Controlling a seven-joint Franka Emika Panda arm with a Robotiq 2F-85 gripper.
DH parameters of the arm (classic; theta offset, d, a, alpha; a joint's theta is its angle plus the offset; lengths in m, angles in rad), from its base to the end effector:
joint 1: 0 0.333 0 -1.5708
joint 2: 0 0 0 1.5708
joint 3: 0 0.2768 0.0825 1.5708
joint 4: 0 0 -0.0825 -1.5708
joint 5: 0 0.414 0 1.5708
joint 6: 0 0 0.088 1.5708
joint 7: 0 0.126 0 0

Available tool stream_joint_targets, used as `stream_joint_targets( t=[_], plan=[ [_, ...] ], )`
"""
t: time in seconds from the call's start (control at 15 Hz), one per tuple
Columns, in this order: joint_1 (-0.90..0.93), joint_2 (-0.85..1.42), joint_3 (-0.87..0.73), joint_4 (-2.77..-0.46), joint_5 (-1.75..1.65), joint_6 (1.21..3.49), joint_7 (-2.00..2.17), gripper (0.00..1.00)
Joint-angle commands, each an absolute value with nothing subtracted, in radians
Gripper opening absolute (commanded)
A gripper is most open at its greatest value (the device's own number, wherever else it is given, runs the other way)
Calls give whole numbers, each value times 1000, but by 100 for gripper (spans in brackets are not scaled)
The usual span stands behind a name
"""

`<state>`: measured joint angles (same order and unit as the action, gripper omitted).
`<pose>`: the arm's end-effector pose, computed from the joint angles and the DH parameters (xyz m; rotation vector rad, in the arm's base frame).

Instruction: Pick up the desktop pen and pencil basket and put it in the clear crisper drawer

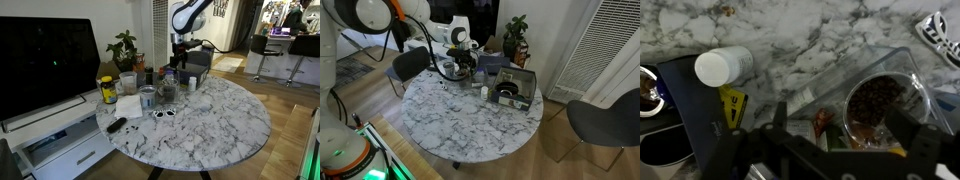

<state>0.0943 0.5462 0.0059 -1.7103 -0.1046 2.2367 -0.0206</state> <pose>0.6697 0.0625 0.2008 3.0491 0.2835 -0.0254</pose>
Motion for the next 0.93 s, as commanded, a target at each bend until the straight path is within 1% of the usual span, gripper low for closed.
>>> stream_joint_targets(
  t=[0.0,0.33,0.47,0.6,0.67,0.87],
  plan=[
    [113,388,13,-1861,-152,2185,-19,100],
    [96,219,68,-2018,-90,2090,-72,100],
    [73,162,93,-2084,-16,2032,-179,100],
    [62,99,101,-2179,21,2074,-310,100],
    [86,190,88,-2053,-23,2036,-194,100],
    [76,132,91,-2131,2,2043,-278,100]
  ],
)
